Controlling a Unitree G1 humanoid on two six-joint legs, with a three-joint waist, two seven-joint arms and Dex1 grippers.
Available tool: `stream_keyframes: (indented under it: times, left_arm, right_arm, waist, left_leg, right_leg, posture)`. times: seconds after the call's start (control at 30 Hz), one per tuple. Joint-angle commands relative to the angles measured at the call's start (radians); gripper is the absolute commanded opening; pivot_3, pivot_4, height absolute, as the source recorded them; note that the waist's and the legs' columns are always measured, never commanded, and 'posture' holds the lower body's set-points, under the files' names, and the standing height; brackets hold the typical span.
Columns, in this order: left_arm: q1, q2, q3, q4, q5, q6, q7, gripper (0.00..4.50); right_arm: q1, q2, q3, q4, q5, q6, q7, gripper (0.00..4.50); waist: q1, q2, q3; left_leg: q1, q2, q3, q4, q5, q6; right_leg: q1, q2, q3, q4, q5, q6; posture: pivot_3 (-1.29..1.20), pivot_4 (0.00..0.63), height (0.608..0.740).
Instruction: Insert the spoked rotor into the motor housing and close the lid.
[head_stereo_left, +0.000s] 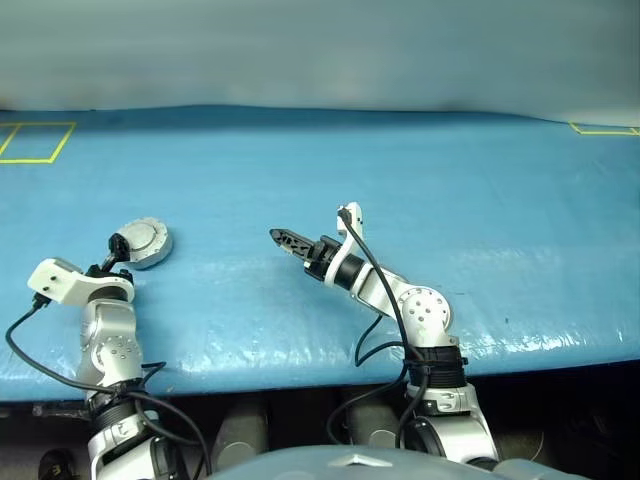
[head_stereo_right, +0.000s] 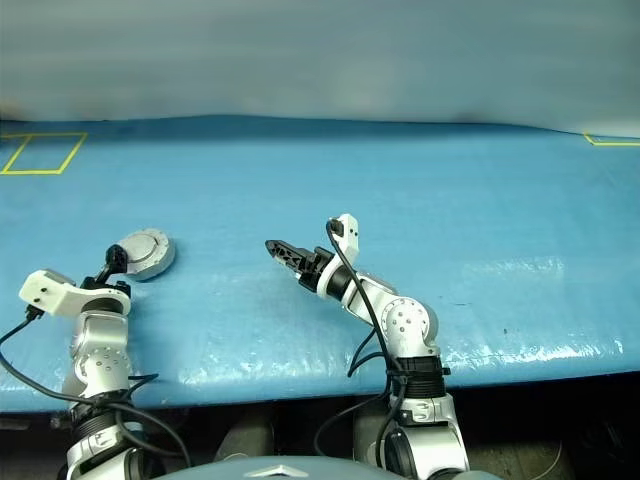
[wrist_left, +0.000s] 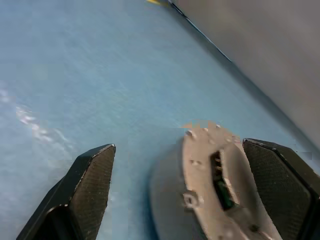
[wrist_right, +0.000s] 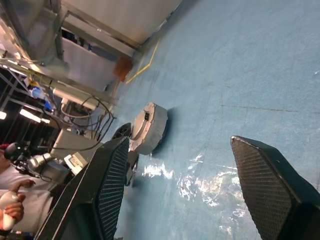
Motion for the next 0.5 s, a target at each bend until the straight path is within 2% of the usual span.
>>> stream_keyframes:
  times: [0.03,0.17,0.27,0.33,0.43,0.5]
  left_arm:
    - [0.031,0.027,-0.043,-0.120,0.040,-0.031,-0.074,4.45]
    - [0.067,0.042,-0.128,-0.196,0.080,-0.045,-0.190,4.45]
    - [0.126,0.093,-0.295,-0.313,0.106,-0.007,-0.389,4.45]
    - [0.163,0.150,-0.410,-0.377,0.143,0.013,-0.505,4.45]
    - [0.188,0.201,-0.507,-0.423,0.190,0.011,-0.596,4.45]
    - [0.200,0.249,-0.564,-0.428,0.256,-0.011,-0.651,4.45]
  right_arm:
    - [-0.006,-0.011,0.035,-0.038,-0.065,-0.131,0.097,3.44]
    - [0.005,-0.061,0.065,-0.044,-0.179,-0.284,0.175,3.44]
    - [0.020,-0.139,0.104,-0.049,-0.311,-0.455,0.249,3.44]
    - [0.032,-0.192,0.090,-0.058,-0.283,-0.470,0.345,3.44]
    - [0.046,-0.255,0.063,-0.060,-0.268,-0.501,0.436,3.44]
    - [0.042,-0.326,0.064,-0.024,-0.363,-0.566,0.439,3.44]
  waist:
    - [0.004,-0.001,0.000]
    - [0.011,-0.001,0.000]
    - [0.011,-0.001,0.000]
    - [0.008,-0.001,0.000]
    - [0.002,0.000,0.001]
    - [-0.001,0.000,0.001]
  left_leg:
    - [0.000,0.000,0.000,0.000,0.000,0.000]
    - [-0.001,0.000,0.000,0.000,0.000,0.000]
    - [-0.001,-0.001,0.000,0.000,0.000,0.000]
    - [-0.001,-0.001,0.001,-0.001,-0.001,-0.001]
    - [-0.001,-0.001,0.002,-0.002,-0.001,-0.001]
    - [-0.001,0.000,0.002,-0.002,-0.001,-0.001]
  right_leg:
    - [0.000,0.000,0.000,0.000,0.000,0.000]
    - [0.000,0.000,0.000,-0.001,0.000,0.000]
    - [0.000,-0.001,0.000,-0.002,0.000,0.000]
    - [-0.001,-0.001,0.001,-0.002,0.000,0.000]
    - [-0.001,0.000,0.002,-0.002,0.000,0.000]
    - [-0.002,0.000,0.003,-0.001,-0.001,0.000]
  posture:
    - [0.00,0.150,0.740]
    - [0.00,0.150,0.740]
    - [0.00,0.150,0.740]
    - [0.00,0.150,0.740]
    - [0.00,0.150,0.740]
    - [0.00,0.150,0.740]
